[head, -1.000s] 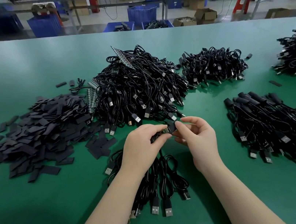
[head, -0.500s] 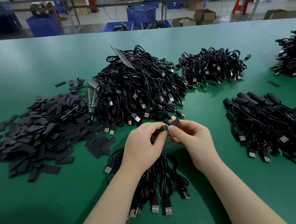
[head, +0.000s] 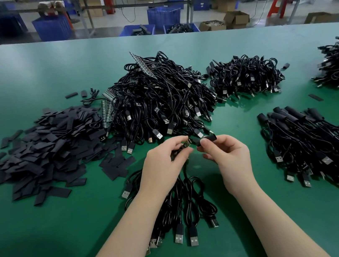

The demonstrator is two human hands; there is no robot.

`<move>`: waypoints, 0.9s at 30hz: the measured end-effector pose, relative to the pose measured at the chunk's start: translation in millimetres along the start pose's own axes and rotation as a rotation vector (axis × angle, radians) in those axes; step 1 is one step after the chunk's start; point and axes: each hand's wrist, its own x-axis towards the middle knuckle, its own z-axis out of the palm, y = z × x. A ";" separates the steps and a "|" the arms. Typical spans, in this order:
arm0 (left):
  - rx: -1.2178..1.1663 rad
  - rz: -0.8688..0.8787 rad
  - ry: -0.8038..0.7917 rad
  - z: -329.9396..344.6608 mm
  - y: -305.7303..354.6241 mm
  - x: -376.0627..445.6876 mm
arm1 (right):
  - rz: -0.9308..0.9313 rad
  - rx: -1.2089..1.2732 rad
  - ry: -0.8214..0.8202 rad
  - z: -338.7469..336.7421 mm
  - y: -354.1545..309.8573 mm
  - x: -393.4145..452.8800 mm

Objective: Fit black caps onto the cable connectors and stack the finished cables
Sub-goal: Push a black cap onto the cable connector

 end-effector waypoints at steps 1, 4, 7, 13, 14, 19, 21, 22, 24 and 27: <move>-0.016 -0.013 0.000 0.0 -0.2 0.2 | -0.006 -0.002 -0.008 0.1 -0.2 -0.3; -0.018 -0.015 -0.013 0.7 0.1 0.7 | -0.023 -0.024 -0.029 1.5 0.4 -1.2; 0.004 0.018 -0.019 0.2 1.6 0.4 | -0.053 -0.035 -0.023 1.5 1.5 -1.2; -0.005 0.051 -0.053 0.0 1.1 0.9 | -0.140 -0.119 -0.023 1.5 2.1 -1.6; 0.001 0.053 -0.058 0.0 0.7 0.7 | -0.147 -0.118 -0.022 1.9 1.8 -1.9; 0.003 0.065 -0.078 -0.5 0.5 -0.2 | -0.186 -0.139 -0.006 1.9 0.2 -3.3; 0.007 0.051 -0.072 -0.2 0.8 -0.1 | -0.202 -0.157 0.002 1.9 -0.2 -4.0; 0.008 0.046 -0.070 0.1 0.8 -0.1 | -0.206 -0.166 0.005 1.7 -0.2 -4.2; 0.008 0.041 -0.070 0.4 0.7 -0.2 | -0.206 -0.176 0.014 1.4 0.0 -4.5; 0.003 0.036 -0.072 0.4 1.1 -0.6 | -0.201 -0.173 0.031 1.6 1.2 -4.5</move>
